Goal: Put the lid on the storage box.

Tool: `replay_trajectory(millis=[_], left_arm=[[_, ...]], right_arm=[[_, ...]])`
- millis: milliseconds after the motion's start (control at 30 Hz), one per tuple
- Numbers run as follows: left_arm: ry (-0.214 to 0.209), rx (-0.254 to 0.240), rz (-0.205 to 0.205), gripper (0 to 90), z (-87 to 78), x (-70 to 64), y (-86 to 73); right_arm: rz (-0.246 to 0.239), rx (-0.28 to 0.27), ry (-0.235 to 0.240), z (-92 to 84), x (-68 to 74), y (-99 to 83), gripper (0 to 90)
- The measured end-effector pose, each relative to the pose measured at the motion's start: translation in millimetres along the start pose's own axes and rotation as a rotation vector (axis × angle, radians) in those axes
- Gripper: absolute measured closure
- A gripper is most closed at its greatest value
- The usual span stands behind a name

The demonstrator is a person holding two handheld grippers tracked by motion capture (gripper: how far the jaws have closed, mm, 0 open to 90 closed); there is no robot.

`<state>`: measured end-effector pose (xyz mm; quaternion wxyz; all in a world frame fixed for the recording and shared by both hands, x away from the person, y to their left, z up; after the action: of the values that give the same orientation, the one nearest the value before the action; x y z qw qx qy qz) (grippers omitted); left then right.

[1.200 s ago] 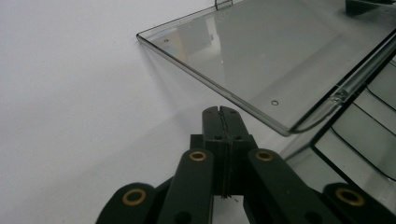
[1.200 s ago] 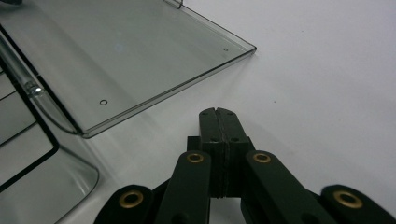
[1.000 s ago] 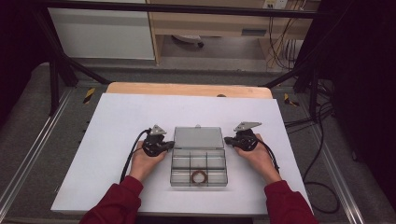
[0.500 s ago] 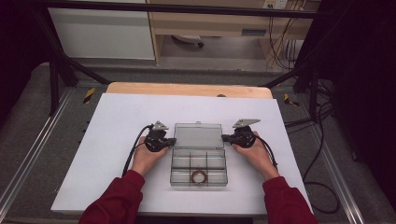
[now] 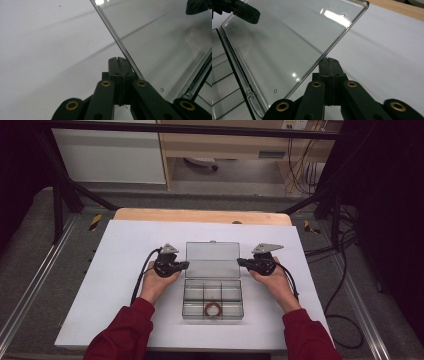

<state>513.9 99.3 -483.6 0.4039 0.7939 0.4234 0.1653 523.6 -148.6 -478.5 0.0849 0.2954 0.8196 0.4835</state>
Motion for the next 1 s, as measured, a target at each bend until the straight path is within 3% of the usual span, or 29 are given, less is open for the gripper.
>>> replay_trajectory(millis=[533, 1000], left_arm=[[-0.003, -0.037, 0.021, 89.8, -9.2, -1.6, 10.1], [-0.004, -0.037, 0.014, 89.8, -14.8, -3.9, 12.7]], right_arm=[[-0.026, -0.029, -0.007, -9.9, 8.1, 10.6, 90.0], [-0.026, -0.041, -0.010, -14.3, 12.4, 14.9, 90.0]])
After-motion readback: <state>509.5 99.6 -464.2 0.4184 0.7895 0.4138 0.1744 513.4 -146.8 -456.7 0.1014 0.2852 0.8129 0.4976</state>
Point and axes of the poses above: each handheld gripper's, and its own axes: z roughly forward along the jaws, y roughly out of its top, x roughly to its left, the point moved 8 cm from there along z, roughly forward along the jaws, and after that the axes turned 8 degrees about y, right-handed, at the moved point
